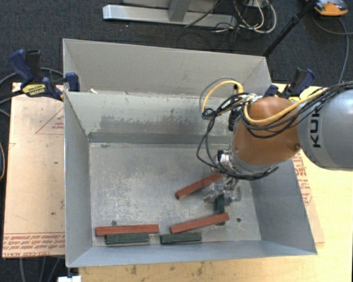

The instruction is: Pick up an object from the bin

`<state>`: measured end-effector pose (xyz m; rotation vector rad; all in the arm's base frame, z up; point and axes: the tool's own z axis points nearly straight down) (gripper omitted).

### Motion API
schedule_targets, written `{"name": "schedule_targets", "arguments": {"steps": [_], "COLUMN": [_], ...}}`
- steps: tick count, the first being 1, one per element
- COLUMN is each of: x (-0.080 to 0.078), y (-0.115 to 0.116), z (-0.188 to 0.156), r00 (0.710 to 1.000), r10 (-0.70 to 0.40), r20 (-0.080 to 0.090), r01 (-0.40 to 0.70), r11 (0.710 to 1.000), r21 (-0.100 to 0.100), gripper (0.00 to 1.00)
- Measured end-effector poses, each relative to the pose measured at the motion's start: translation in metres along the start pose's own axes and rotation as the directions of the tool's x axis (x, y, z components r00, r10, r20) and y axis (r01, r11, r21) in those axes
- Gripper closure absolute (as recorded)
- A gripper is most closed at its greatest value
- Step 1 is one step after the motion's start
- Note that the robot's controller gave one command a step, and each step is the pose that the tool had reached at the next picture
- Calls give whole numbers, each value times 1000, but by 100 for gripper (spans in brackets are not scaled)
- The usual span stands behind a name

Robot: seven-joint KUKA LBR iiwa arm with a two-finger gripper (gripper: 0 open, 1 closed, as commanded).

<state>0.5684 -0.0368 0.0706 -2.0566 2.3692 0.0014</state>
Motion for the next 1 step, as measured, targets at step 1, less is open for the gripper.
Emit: {"name": "schedule_targets", "arguments": {"steps": [1], "x": [-3], "y": [-31], "z": [-188], "r00": [1000], "r10": [10], "r20": [0], "r01": [-10], "r11": [1000], "r21": [10], "gripper": [100]}}
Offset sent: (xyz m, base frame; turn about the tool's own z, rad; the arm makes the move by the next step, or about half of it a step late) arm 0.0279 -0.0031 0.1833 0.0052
